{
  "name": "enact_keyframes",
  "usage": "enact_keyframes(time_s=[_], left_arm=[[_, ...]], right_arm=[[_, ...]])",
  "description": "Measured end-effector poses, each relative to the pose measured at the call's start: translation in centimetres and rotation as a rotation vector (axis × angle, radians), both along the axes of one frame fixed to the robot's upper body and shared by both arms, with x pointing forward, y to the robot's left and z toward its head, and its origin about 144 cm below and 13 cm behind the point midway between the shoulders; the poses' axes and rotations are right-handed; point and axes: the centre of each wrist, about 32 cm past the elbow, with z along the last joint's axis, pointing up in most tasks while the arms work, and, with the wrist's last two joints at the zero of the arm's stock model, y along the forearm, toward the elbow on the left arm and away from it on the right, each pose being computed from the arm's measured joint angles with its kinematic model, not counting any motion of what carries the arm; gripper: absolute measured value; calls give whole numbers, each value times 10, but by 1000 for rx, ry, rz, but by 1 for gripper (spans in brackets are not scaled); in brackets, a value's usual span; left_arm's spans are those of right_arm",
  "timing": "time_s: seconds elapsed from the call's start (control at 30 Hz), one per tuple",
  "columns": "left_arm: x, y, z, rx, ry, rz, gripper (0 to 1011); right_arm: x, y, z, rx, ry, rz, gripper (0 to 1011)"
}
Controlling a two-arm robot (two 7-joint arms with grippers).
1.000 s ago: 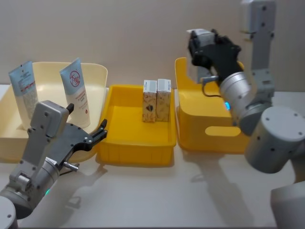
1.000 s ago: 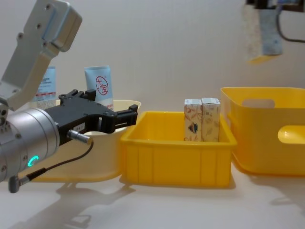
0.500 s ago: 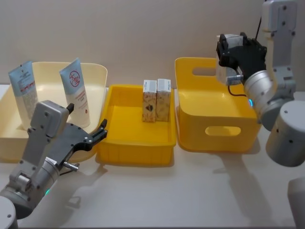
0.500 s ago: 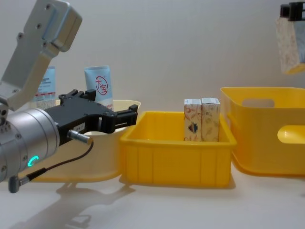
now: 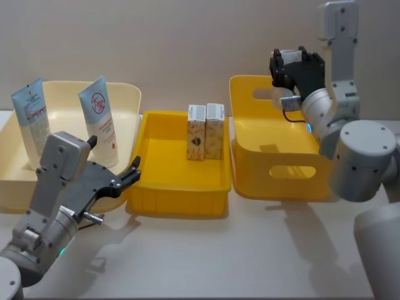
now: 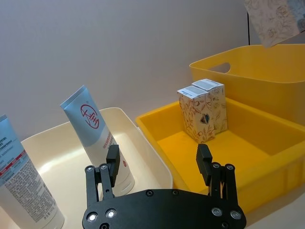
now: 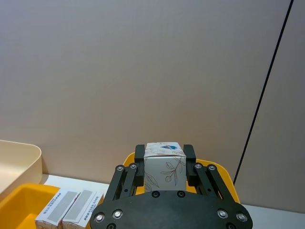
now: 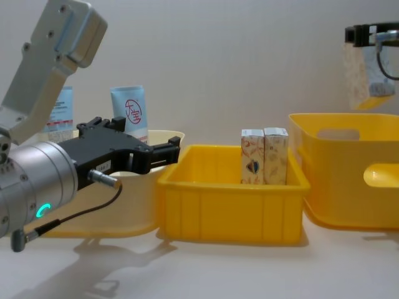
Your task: Bimanual collaborative sorting of washing and personal care products
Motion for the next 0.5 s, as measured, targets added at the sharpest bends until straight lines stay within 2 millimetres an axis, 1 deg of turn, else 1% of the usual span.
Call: enact_keyframes(time_s=[0.27, 0.3, 0.33, 0.37, 0.4, 0.43, 0.47, 0.5], left_arm=[[0, 0, 0, 0, 0, 0, 1002], [0, 0, 0, 0, 0, 0, 1001], [0, 0, 0, 0, 0, 0, 1002], [0, 0, 0, 0, 0, 0, 1001], [0, 0, 0, 0, 0, 0, 1001], [0, 0, 0, 0, 0, 0, 1001], [0, 0, 0, 0, 0, 0, 1001], [0, 0, 0, 0, 0, 0, 1001]], right_arm=[[10, 6, -4, 0, 12, -10, 482], [11, 6, -4, 0, 12, -11, 499], [12, 7, -5, 0, 15, -12, 547], [12, 7, -5, 0, 16, -12, 547], [13, 8, -5, 0, 18, -13, 593], [13, 8, -5, -1, 18, -13, 612], [14, 9, -6, -1, 19, -14, 671], [14, 9, -6, -1, 19, -14, 684]])
